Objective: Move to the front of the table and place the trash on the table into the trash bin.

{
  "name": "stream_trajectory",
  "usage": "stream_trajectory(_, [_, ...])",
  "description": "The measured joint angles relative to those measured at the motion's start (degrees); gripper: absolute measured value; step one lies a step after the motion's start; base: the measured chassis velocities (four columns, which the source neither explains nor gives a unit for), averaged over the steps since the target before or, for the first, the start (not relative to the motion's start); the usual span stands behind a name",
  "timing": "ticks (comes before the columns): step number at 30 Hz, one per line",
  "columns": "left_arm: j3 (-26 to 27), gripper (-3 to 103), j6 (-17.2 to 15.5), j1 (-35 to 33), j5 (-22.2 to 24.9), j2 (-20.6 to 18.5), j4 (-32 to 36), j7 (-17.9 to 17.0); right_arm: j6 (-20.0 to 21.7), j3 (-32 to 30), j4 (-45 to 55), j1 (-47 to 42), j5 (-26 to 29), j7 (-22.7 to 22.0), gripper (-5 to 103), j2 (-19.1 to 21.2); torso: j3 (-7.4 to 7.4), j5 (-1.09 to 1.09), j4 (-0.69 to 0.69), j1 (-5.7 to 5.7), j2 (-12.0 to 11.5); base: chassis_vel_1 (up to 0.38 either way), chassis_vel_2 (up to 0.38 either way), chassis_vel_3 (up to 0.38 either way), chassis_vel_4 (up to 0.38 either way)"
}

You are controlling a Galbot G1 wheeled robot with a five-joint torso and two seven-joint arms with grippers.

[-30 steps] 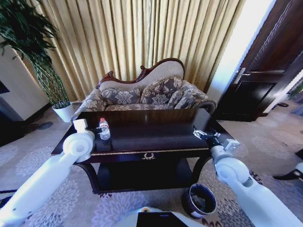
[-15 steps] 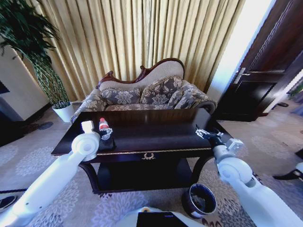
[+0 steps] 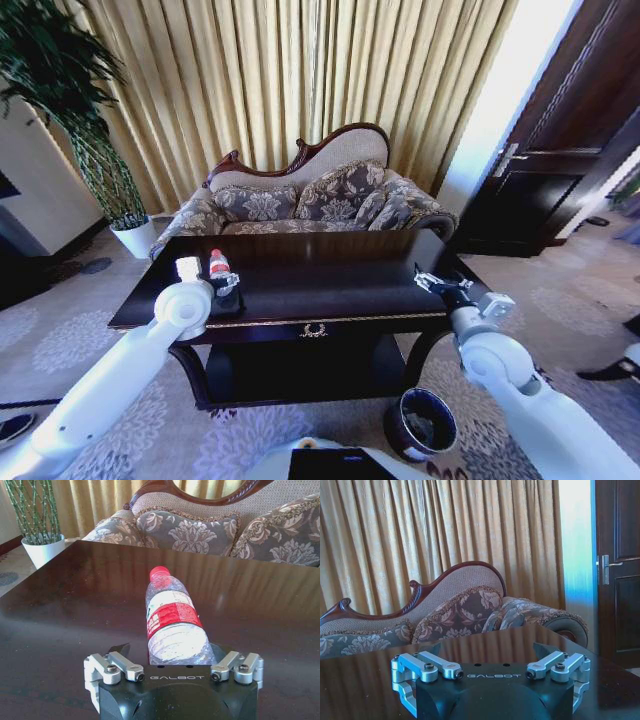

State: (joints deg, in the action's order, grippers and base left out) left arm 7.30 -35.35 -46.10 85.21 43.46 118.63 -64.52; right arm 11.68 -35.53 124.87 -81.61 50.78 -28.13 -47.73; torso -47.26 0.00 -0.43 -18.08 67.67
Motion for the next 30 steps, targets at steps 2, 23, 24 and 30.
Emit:
stream_trajectory(2, [0.27,85,0.00,-0.19,0.02,-0.05,0.03,-0.29,-0.08,0.11,0.18,0.02,0.05,-0.02,100,-0.22,0.00,0.00,0.00,0.00,0.00,0.000,0.000,0.000,0.000])
stream_trajectory(23, [5.27,34,3.25,-5.07,-13.44,-2.35,1.58,11.89,-0.12,1.28,1.20,2.02,1.21,0.26,100,3.38,0.00,-0.01,-0.01,0.00,0.00,0.000,0.000,0.000,0.000])
stream_trajectory(24, [7.75,34,4.85,-7.17,-17.67,-2.84,1.64,17.17,-0.12,2.56,0.74,3.46,1.21,1.18,100,4.56,0.00,0.00,-0.02,0.00,0.00,0.000,0.000,0.000,0.000])
stream_trajectory(30, [21.50,34,14.22,-20.91,-31.57,-4.70,4.11,38.69,0.37,8.01,-1.01,10.14,2.53,6.14,100,7.79,0.00,0.00,0.04,0.00,0.00,0.000,0.000,0.000,0.000])
